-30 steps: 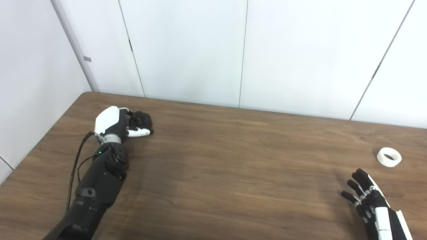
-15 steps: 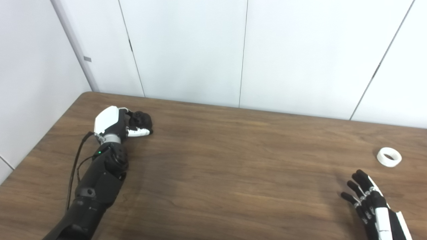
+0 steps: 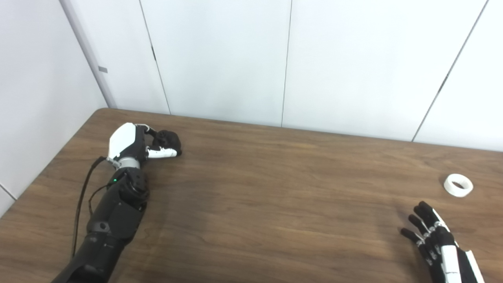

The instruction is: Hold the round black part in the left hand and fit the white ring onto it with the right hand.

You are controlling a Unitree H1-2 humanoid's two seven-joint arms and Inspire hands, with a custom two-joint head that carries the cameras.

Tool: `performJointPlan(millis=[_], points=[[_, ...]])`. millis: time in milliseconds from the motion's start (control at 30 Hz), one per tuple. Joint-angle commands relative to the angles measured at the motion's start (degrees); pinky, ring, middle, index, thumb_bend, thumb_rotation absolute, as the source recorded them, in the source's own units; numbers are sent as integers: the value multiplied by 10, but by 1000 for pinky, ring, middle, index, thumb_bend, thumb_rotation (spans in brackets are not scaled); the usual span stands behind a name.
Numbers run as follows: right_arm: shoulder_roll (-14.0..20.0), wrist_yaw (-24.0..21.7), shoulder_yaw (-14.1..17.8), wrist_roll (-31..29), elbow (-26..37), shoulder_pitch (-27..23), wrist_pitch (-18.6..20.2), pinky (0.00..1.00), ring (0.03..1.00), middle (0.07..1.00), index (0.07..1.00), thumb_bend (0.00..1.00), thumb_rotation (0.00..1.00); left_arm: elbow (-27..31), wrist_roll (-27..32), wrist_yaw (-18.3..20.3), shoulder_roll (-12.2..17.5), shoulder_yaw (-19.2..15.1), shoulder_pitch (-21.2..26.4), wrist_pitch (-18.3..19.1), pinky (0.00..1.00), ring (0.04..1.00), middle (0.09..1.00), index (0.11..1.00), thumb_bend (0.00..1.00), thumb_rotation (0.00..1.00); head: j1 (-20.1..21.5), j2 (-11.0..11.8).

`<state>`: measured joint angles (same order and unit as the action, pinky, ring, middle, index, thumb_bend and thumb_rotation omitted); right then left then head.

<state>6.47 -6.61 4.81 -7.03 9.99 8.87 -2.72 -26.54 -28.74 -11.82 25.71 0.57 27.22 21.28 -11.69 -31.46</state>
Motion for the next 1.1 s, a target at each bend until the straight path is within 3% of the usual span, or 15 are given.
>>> performJointPlan(millis=[0, 433, 700, 1067], points=[[-9, 7, -2, 1, -14, 24, -3, 798, 909, 928, 905, 613, 938, 10, -4, -24, 13, -6, 25, -17, 1000, 902, 791, 484, 520, 45, 0, -1], [-11, 8, -5, 5, -5, 25, 3, 801, 907, 926, 904, 602, 938, 21, -6, -29, 17, -2, 16, -20, 1000, 897, 790, 485, 521, 46, 4, -3], [-16, 11, -7, 5, -3, 26, 6, 798, 906, 925, 903, 605, 933, 41, -23, -30, 26, 17, 3, -43, 1000, 880, 770, 485, 521, 44, 10, -5], [-22, 22, -19, 18, 5, 22, 9, 799, 913, 928, 909, 595, 939, 115, -31, -7, 19, 28, -30, -39, 1000, 876, 783, 485, 522, 46, 30, -11]])
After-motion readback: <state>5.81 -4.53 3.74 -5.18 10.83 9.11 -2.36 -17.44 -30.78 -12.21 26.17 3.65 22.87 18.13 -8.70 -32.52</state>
